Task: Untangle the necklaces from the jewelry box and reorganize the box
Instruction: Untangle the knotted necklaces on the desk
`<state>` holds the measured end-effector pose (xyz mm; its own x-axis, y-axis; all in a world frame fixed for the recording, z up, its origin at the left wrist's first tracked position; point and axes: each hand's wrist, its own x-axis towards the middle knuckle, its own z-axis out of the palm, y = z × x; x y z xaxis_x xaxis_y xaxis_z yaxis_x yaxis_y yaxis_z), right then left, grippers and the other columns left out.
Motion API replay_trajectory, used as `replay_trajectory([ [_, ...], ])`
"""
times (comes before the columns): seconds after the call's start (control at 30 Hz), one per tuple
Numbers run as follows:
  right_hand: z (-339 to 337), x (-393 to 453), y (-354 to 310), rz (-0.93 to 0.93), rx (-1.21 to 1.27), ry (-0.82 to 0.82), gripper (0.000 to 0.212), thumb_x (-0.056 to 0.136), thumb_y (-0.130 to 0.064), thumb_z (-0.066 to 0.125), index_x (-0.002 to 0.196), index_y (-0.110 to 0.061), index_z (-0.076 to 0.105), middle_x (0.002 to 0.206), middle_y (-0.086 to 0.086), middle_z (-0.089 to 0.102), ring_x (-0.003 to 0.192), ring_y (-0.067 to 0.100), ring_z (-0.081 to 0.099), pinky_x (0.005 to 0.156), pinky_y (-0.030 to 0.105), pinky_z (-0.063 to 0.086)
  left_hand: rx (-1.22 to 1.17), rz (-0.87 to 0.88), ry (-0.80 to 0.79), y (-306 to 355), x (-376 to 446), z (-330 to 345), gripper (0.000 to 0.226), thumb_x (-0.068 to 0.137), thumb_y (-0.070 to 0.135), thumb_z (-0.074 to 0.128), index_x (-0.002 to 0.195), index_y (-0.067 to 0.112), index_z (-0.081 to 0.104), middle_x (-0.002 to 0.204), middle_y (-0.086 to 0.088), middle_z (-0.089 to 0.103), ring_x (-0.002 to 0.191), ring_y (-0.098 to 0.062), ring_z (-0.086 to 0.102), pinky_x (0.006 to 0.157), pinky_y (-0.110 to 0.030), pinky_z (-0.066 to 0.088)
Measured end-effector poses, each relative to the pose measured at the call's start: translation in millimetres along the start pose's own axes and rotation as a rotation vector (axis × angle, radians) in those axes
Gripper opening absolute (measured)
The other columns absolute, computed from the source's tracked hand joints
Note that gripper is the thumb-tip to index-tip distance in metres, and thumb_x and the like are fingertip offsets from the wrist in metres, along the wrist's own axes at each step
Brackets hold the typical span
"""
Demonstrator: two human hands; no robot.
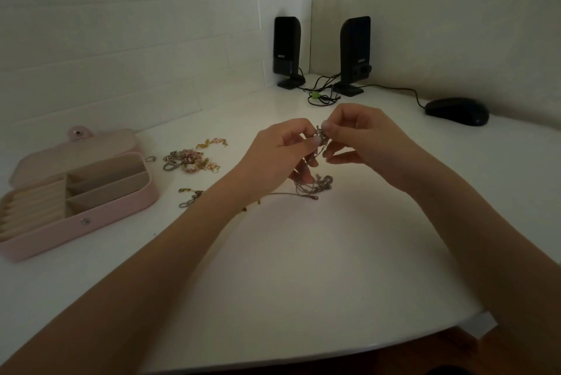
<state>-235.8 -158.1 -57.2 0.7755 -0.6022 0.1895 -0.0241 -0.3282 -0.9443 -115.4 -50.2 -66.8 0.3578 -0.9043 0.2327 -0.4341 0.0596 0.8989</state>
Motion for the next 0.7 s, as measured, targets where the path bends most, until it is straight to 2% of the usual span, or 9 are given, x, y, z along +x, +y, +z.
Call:
replay_trajectory([
  [0.13,0,0,0,0.096,0.108,0.037,0.015,0.097,-0.015,0.053,0.087,-0.003,0.057,0.072,0.006,0.066,0.061,0.013,0.065,0.063,0.025,0.059,0.032,-0.026,-0.030,-4,0,-2,0.020,0.095,0.013,0.054,0.076,0.015,0.058,0.067,-0.005,0.062,0.055,-0.021,0.062,0.056,-0.030,0.055],
  [0.27,-3,-1,0,0.027,0.048,0.057,0.017,0.097,-0.018,0.051,0.091,-0.007,0.062,0.074,0.004,0.067,0.065,0.012,0.066,0.068,0.025,0.059,0.039,-0.030,-0.022,-5,1,-2,0.018,0.095,0.015,0.054,0.078,0.012,0.059,0.067,-0.006,0.063,0.054,-0.020,0.063,0.058,-0.031,0.058],
  [0.33,-1,-1,0,-0.003,-0.002,0.022,0.015,0.094,-0.019,0.057,0.095,-0.008,0.067,0.080,0.007,0.069,0.067,0.011,0.065,0.071,0.024,0.059,0.040,-0.023,-0.014,-5,1,-3,0.016,0.095,0.017,0.054,0.082,0.009,0.059,0.068,-0.007,0.064,0.054,-0.019,0.063,0.058,-0.031,0.058],
  [0.43,0,-2,0,-0.033,-0.042,0.006,0.007,0.088,-0.012,0.064,0.090,-0.009,0.069,0.083,0.011,0.070,0.068,0.010,0.064,0.072,0.022,0.058,0.002,-0.030,-0.013,-5,1,-3,0.015,0.094,0.018,0.056,0.084,0.007,0.060,0.067,-0.005,0.064,0.053,-0.018,0.063,0.057,-0.031,0.056],
  [0.6,-10,2,-2,0.019,0.236,0.191,0.011,0.093,-0.012,0.057,0.097,-0.006,0.066,0.082,0.003,0.066,0.072,0.010,0.065,0.066,0.021,0.055,-0.061,-0.066,-0.103,-4,-1,-1,0.011,0.093,0.013,0.058,0.091,0.004,0.064,0.066,-0.005,0.066,0.055,-0.018,0.065,0.060,-0.033,0.059],
  [0.7,-15,7,1,0.061,0.306,0.364,0.011,0.095,-0.011,0.055,0.100,-0.003,0.059,0.082,0.008,0.064,0.062,0.014,0.067,0.059,0.024,0.055,-0.049,-0.104,-0.130,-1,-1,0,0.011,0.093,0.012,0.057,0.092,0.006,0.066,0.064,-0.005,0.067,0.053,-0.018,0.064,0.057,-0.030,0.058],
])
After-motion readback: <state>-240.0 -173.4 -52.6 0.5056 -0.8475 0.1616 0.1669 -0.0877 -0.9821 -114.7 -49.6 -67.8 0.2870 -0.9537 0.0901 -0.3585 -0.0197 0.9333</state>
